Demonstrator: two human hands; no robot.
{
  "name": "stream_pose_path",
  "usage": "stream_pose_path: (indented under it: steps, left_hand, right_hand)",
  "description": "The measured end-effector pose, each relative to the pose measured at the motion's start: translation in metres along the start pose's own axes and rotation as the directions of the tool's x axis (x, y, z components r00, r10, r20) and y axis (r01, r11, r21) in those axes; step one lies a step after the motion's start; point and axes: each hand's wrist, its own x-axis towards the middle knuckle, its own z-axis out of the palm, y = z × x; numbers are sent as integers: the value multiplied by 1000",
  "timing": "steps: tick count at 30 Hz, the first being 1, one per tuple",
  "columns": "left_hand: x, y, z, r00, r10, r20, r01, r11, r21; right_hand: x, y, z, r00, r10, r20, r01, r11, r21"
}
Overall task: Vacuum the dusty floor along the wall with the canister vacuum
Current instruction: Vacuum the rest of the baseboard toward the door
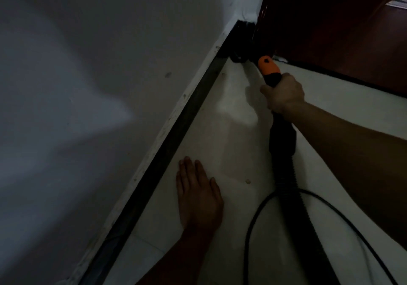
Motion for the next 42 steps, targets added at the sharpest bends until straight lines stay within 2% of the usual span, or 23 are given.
stream_pose_path:
  steps: [4, 8, 11, 16, 21, 25, 27, 30, 34, 40, 42]
  left_hand:
    - [0, 1, 0, 1000, -1, -8, 1, 1000, 5]
    - [0, 0, 1, 1000, 4, -22, -4, 1000, 5]
    - [-1, 0, 1, 1000, 9, -28, -9, 1000, 9]
    - [0, -1, 2, 1000, 9, -27, -8, 999, 37]
    - [0, -2, 3, 999, 15, -40, -14, 1000, 28]
    - [0, -2, 3, 999, 12, -38, -11, 1000, 24]
    - [0, -2, 3, 999, 15, -37, -14, 1000, 27]
    - [-1, -3, 1, 1000, 11, -14, -11, 1000, 17]
    - [-1, -3, 0, 1000, 25, 13, -25, 1000, 13]
    - [-2, -3, 4, 999, 42, 27, -42, 999, 26]
    - [-1, -3, 0, 995, 51, 84, -54, 998, 25]
  right_hand:
    - [-16, 3, -10, 995, -45, 91, 41, 998, 43]
    - [-81, 43, -23, 973, -182, 145, 185, 983, -13]
    - [-104, 57, -26, 955, -207, 213, 211, 978, 3]
    - [-48, 40, -38, 993, -68, 93, 67, 998, 16]
    - [-51, 52, -47, 981, -135, 142, 140, 990, -28]
    - [-54, 104, -89, 998, 51, -42, -54, 996, -75]
    - [-72, 126, -103, 989, 126, -78, -132, 989, -72]
    - [-123, 146, -96, 996, 57, -75, -63, 995, -82]
    - [-184, 164, -71, 997, -68, 33, 69, 996, -48]
    - [-176, 191, -91, 991, 39, -128, -37, 999, 17]
    - [-186, 183, -82, 995, 14, -97, -12, 1000, 20]
